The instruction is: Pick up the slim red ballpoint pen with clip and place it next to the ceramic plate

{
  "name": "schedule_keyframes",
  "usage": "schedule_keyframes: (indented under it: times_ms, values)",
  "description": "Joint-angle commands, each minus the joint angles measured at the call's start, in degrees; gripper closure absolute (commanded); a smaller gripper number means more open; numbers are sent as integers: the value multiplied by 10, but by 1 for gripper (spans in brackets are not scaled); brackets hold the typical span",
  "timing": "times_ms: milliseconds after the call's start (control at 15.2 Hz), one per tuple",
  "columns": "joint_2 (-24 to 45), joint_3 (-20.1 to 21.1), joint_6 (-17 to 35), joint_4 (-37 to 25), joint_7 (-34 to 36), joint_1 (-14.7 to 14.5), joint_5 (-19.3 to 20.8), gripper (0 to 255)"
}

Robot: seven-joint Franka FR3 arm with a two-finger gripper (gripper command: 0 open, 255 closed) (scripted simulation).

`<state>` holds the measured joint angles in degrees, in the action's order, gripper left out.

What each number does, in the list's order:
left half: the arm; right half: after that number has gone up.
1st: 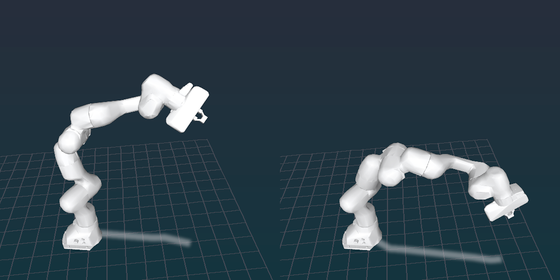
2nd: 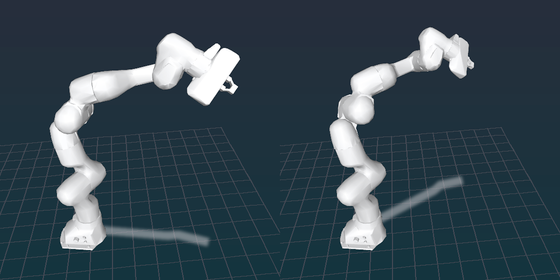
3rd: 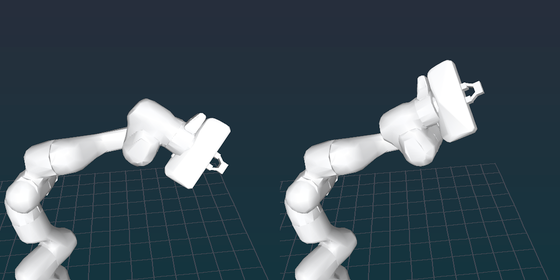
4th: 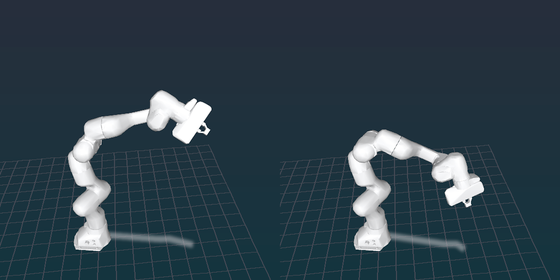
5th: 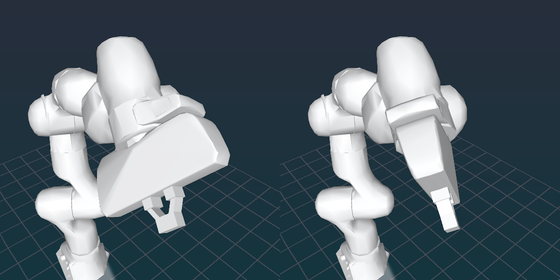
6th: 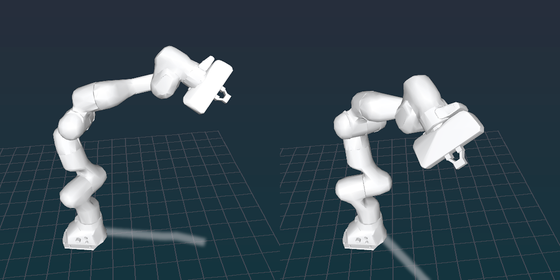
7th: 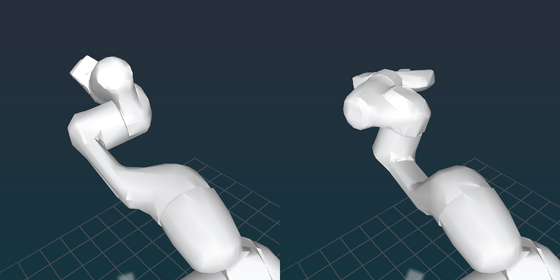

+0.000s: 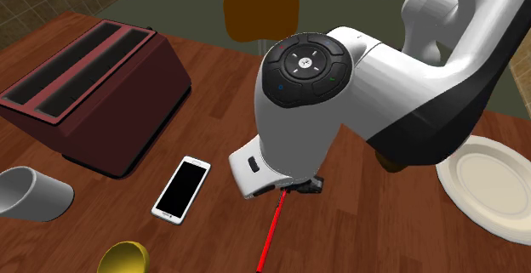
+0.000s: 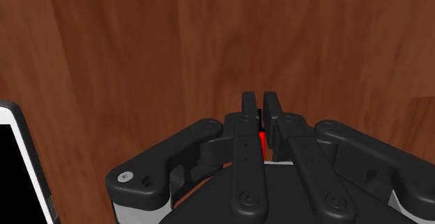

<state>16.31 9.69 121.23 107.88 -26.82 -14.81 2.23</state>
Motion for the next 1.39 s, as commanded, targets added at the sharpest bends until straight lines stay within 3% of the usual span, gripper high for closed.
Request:
schedule_keyframes:
  times_ms: [0,726,1320]
  values:
    - [-6,0,-13,-7,-1,0,-1,255]
    - [-36,2,-85,-50,-4,2,-8,255]
    - [-175,41,-43,128,62,-38,-39,255]
